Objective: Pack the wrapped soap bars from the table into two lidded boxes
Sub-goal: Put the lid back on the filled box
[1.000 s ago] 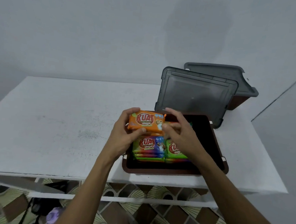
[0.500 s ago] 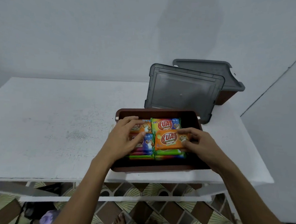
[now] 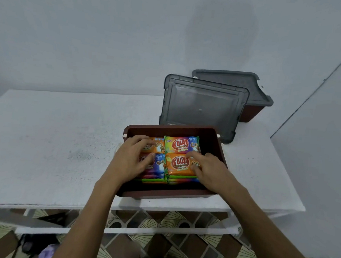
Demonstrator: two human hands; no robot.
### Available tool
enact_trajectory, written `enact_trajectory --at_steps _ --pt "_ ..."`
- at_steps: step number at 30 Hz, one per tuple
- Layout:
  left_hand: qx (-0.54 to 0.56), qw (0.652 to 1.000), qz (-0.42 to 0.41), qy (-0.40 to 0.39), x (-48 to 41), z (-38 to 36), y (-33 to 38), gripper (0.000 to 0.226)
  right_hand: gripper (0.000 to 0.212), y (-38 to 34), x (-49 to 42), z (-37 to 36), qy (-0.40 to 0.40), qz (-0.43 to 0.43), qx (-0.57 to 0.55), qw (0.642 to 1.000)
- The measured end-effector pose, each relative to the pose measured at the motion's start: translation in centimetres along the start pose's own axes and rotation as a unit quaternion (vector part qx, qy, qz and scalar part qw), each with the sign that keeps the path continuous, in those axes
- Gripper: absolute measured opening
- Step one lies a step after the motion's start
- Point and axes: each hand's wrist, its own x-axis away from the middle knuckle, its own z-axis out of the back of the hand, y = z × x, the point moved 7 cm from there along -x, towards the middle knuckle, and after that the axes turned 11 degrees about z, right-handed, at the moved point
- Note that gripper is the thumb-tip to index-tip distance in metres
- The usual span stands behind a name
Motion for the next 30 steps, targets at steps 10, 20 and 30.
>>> enact_trajectory --at_steps 10,20,30 --pt "0.100 0.994 0.031 0.041 -7.3 1.4 4.0 0.032 0.037 3.3 -2.6 9.6 0.287 0.007 -0.110 0.952" --pt "0.046 0.974 0.208 -0.076 -18.8 -3.0 1.0 0.055 0.052 14.1 -5.3 11.4 0.267 -0.243 -0.309 0.880" --pt "0.387 0.873 0.285 -0.083 -16.6 -0.1 -0.4 0.042 0.043 13.4 -5.4 9.9 0.249 -0.204 -0.507 0.800"
